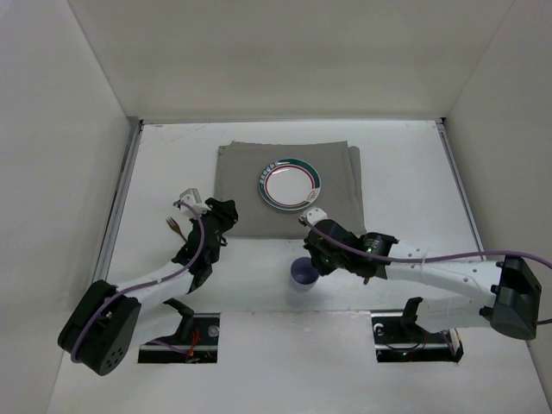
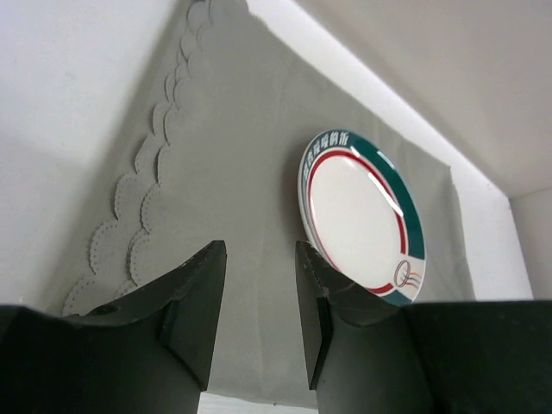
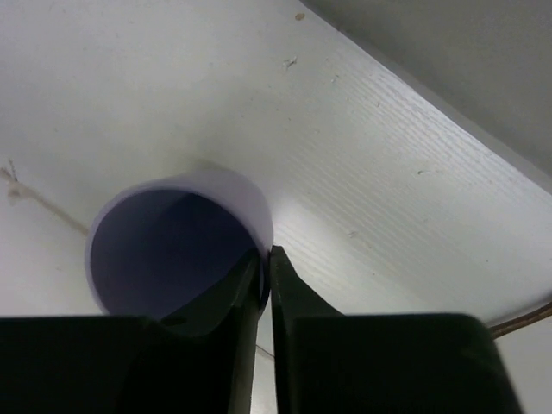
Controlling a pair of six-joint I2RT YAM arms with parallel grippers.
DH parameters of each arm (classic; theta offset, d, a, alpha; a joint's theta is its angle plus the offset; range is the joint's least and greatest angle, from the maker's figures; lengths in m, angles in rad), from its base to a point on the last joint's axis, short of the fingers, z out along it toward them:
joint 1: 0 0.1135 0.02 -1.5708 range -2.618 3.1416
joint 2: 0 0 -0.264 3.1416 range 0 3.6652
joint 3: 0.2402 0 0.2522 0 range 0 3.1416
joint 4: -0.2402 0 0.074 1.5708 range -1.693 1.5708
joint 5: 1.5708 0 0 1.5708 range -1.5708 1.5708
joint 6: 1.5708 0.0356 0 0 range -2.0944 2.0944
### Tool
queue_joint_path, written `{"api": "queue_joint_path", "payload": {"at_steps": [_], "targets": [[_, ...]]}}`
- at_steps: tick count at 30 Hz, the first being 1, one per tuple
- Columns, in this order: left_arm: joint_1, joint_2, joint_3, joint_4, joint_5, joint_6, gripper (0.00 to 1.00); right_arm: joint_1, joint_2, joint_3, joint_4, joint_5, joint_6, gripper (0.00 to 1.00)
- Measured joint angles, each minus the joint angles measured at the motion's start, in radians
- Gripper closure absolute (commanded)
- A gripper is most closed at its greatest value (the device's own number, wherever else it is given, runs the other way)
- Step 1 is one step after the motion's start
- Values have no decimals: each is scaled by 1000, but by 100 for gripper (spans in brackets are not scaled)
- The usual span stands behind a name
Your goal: Set the dinner table for one person
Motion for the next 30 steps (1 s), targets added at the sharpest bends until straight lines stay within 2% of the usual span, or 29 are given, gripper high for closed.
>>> {"api": "queue_joint_path", "payload": {"at_steps": [2, 5, 11, 14, 19, 24, 30], "targets": [[-11, -28, -14, 21, -30, 15, 64, -6, 5, 0, 11, 8, -1, 96], [-22, -45, -19, 32, -61, 32, 63, -66, -6, 17, 30, 13, -3, 97], [-23, -29, -19, 48, -90, 40, 62, -398, 6, 138, 195, 46, 31, 96], [-24, -19, -19, 43, -90, 42, 61, -530, 110, 265, 279, 51, 41, 96], [-24, -19, -19, 41, -90, 44, 61, -676, 386, 500, 336, 55, 51, 96], [-24, -19, -19, 40, -90, 47, 60, -756, 593, 638, 291, 58, 50, 96], [-27, 0, -18, 36, -90, 46, 60, -798, 704, 721, 219, 65, 39, 95]]}}
